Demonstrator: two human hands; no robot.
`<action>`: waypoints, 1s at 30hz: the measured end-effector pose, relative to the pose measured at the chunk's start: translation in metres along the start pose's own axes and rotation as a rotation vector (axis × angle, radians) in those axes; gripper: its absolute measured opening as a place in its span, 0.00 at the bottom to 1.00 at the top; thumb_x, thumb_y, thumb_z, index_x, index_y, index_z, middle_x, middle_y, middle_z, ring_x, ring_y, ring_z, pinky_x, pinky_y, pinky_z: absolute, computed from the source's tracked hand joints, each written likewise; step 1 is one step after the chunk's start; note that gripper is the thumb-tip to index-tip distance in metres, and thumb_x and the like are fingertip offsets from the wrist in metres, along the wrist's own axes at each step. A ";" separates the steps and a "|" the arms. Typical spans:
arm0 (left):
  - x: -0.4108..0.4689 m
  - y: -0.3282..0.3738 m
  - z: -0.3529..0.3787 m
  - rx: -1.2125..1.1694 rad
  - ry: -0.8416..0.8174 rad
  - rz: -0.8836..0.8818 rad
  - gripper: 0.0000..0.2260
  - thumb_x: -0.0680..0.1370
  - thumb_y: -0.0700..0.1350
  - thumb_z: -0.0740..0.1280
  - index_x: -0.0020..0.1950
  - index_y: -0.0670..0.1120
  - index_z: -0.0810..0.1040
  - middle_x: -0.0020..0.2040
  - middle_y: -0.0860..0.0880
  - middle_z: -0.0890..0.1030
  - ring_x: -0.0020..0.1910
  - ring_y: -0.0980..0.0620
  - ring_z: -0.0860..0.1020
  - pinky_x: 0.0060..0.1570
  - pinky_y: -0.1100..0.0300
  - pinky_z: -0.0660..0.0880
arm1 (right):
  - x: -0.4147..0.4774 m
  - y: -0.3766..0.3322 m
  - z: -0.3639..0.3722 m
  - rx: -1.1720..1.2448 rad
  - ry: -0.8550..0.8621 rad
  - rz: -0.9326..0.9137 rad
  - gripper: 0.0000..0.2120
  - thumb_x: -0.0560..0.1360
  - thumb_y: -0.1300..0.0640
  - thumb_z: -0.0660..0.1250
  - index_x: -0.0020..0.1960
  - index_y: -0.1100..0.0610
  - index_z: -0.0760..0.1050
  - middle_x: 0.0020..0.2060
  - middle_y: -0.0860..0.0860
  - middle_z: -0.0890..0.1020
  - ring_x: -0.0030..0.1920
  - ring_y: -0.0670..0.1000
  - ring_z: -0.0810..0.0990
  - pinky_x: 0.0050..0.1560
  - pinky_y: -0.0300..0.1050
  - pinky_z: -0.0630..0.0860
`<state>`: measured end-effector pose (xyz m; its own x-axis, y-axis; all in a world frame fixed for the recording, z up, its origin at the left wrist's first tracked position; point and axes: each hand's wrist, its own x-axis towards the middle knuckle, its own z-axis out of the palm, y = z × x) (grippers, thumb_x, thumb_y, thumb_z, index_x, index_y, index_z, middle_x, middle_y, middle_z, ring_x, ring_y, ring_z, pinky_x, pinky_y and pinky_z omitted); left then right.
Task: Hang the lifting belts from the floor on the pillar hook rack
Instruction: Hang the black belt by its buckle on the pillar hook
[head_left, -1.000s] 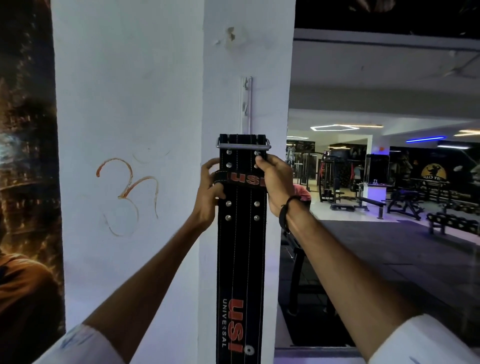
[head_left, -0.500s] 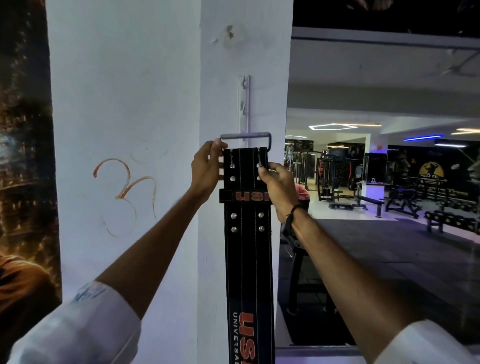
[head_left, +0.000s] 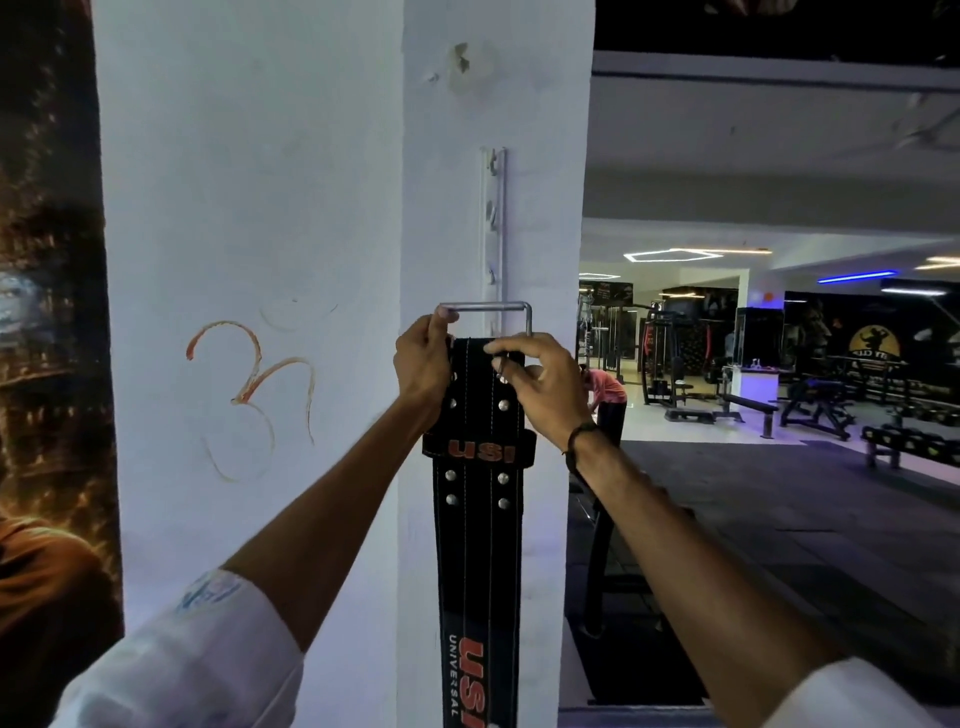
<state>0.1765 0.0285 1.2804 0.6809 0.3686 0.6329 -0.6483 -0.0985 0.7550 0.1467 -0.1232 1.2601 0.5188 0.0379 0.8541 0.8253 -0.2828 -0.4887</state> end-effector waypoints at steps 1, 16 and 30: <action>-0.001 -0.002 0.001 -0.021 -0.024 -0.021 0.15 0.83 0.57 0.61 0.61 0.48 0.79 0.39 0.49 0.80 0.39 0.50 0.78 0.46 0.52 0.77 | 0.000 0.004 0.001 0.001 0.029 0.001 0.10 0.76 0.63 0.68 0.52 0.52 0.84 0.54 0.50 0.80 0.50 0.41 0.81 0.45 0.34 0.80; -0.010 -0.044 -0.023 0.030 -0.435 0.145 0.19 0.79 0.40 0.62 0.68 0.55 0.77 0.66 0.52 0.80 0.63 0.48 0.80 0.60 0.45 0.79 | 0.020 0.043 0.016 0.165 0.257 0.114 0.10 0.74 0.58 0.72 0.54 0.56 0.84 0.51 0.49 0.86 0.55 0.42 0.82 0.53 0.28 0.75; 0.015 -0.067 0.005 0.129 -0.096 0.188 0.11 0.82 0.47 0.65 0.60 0.46 0.85 0.57 0.49 0.86 0.56 0.53 0.83 0.56 0.62 0.78 | 0.039 0.067 0.025 0.033 0.149 0.247 0.18 0.75 0.51 0.71 0.61 0.58 0.80 0.59 0.54 0.83 0.61 0.49 0.81 0.56 0.30 0.73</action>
<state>0.2317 0.0361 1.2402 0.5858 0.2438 0.7729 -0.7220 -0.2763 0.6343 0.2281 -0.1165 1.2560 0.6684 -0.1701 0.7241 0.6861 -0.2349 -0.6885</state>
